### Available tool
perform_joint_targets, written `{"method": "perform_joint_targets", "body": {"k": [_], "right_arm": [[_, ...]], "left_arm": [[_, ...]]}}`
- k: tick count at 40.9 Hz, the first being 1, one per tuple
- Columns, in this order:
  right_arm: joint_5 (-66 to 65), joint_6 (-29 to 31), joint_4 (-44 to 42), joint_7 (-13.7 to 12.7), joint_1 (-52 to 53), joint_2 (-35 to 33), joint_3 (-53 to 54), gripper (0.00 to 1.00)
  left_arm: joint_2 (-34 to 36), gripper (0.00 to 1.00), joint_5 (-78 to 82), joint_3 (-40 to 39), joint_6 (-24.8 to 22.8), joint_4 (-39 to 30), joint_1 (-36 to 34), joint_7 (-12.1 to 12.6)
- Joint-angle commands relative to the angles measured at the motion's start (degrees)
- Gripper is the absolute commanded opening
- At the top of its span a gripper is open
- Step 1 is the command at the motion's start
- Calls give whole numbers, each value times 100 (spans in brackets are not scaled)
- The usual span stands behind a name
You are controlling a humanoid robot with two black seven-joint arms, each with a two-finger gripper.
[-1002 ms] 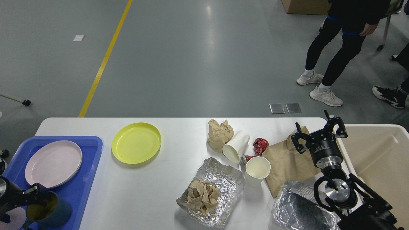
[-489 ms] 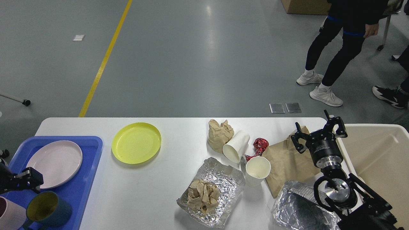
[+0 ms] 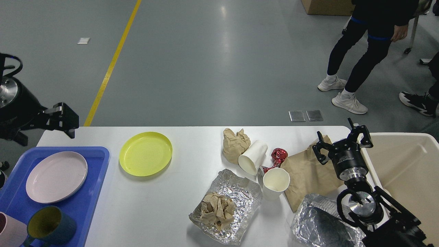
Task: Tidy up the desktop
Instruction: 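Raise the left gripper and move it toward the yellow plate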
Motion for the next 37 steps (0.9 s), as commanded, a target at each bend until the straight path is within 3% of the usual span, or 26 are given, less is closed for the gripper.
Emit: {"method": "perform_joint_targets", "body": {"k": [1,8,37], "right_arm": [[0,0,-1,0,-1,0,0,100],[0,0,-1,0,-1,0,0,100],[0,0,-1,0,-1,0,0,100]], "left_arm": [[-584,96,-852,-13,-67,-258,-400,-17],[-901,96,-1486,-4,-67,-478,-435,-35],[-585,96,-1346,-83,-84,-224,-286,-70]]}}
